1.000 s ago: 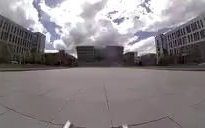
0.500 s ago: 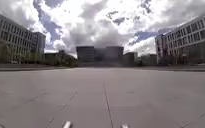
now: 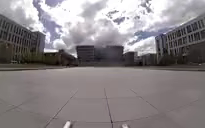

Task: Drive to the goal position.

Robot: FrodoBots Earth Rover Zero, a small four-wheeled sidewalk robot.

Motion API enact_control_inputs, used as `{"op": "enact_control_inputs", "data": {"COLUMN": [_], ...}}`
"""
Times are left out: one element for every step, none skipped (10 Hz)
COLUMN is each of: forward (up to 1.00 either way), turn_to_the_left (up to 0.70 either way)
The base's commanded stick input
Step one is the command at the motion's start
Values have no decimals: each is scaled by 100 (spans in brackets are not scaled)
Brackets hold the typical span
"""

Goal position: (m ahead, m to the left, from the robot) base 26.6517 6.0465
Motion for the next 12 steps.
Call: {"op": "enact_control_inputs", "data": {"forward": [70, 70, 70, 70, 70, 70, 70, 70, 70, 70, 70, 70], "turn_to_the_left": [0, 0, 0, 0, 0, 0, 0, 0, 0, 0, 0, 0]}}
